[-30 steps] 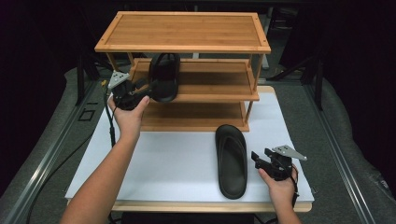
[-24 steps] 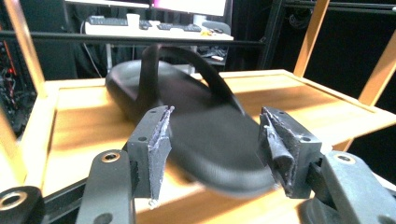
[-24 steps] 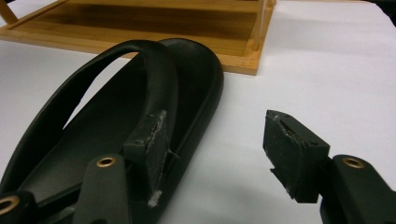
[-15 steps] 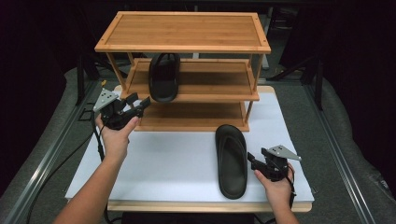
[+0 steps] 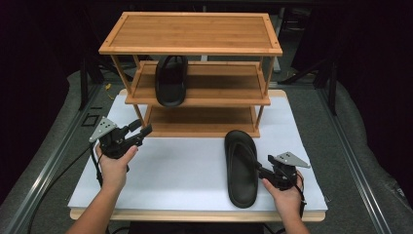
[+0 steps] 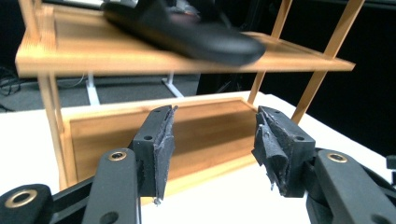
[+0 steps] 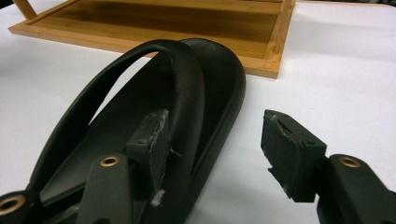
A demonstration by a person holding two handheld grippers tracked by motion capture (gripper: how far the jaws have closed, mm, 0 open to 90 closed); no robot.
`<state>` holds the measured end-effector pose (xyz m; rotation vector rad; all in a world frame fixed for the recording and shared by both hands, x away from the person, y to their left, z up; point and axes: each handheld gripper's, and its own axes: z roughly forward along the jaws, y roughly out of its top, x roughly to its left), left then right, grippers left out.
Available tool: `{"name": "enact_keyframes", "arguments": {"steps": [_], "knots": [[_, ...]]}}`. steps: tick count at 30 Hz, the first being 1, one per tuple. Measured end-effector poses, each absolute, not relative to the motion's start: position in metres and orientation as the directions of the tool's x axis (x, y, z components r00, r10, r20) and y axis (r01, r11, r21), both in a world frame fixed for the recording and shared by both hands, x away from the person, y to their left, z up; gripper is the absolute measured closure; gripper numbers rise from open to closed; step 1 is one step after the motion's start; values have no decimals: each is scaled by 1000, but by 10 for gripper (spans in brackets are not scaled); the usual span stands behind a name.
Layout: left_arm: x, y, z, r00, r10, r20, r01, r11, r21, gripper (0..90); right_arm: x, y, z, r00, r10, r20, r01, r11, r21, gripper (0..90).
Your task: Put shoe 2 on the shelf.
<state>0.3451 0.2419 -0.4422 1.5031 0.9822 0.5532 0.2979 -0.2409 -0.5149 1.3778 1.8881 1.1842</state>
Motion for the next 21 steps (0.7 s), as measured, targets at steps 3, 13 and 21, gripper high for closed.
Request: {"name": "enact_keyframes", "arguments": {"steps": [3,13,21], "knots": [[346,243,-453,522,833,-184,290,29,957,446,297,-239,-514,-359,930,75,469,110,876,420],[347,252,-470,480,854,-198,298,53,953,415,293,-226,-512,-403,915,33,464,173,869,462],[349,254,-475,465,863,-196,319,43,947,406,297,-222,-520,-398,917,2,527,227,819,567]]}}
